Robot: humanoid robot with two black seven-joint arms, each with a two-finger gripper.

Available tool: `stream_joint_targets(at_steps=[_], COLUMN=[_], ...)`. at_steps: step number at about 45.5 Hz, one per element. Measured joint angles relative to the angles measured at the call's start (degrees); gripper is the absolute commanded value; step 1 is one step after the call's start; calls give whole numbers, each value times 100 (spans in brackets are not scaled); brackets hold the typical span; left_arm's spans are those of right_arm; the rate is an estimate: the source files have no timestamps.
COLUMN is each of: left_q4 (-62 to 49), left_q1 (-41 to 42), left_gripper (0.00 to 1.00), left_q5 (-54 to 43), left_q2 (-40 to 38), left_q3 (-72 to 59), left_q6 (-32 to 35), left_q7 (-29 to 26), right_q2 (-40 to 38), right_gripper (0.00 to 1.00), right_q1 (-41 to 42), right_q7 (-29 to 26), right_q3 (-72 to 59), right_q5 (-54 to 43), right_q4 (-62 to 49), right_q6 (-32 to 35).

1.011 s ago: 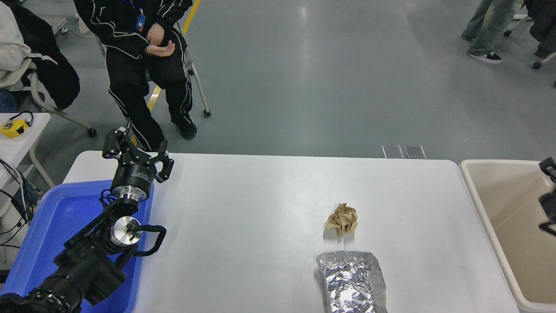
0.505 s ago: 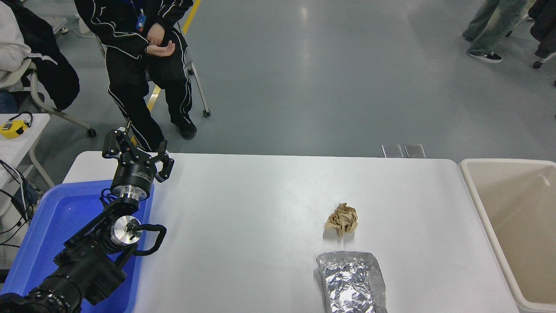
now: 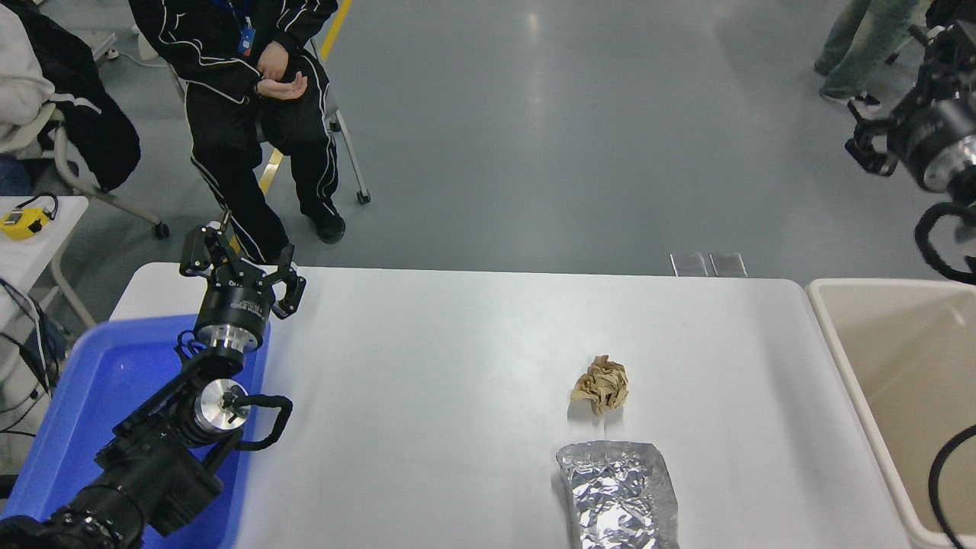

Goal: Dispose of the paper cup in the dustbin

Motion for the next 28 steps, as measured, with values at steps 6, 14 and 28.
stream_joint_targets(at_steps=[6,14,28], left_q4=[-1,-2,-1], left_q1=[-3,-1,0], left_gripper=[100,100,100], left_q5=[-1,0,0], left_q2=[0,0,-1], left_q3=[-1,0,1], left_q6=[0,0,0], left_q7=[-1,0,0], right_q2=[348,840,1135], right_gripper=[99,99,99], right_q1=[-633,-1407,-1960], right_q7=[576,1045,1291], right_q3=[153,294,450], right_q5=[3,11,18], right_q4=[182,315,381], right_q6=[69,109,136])
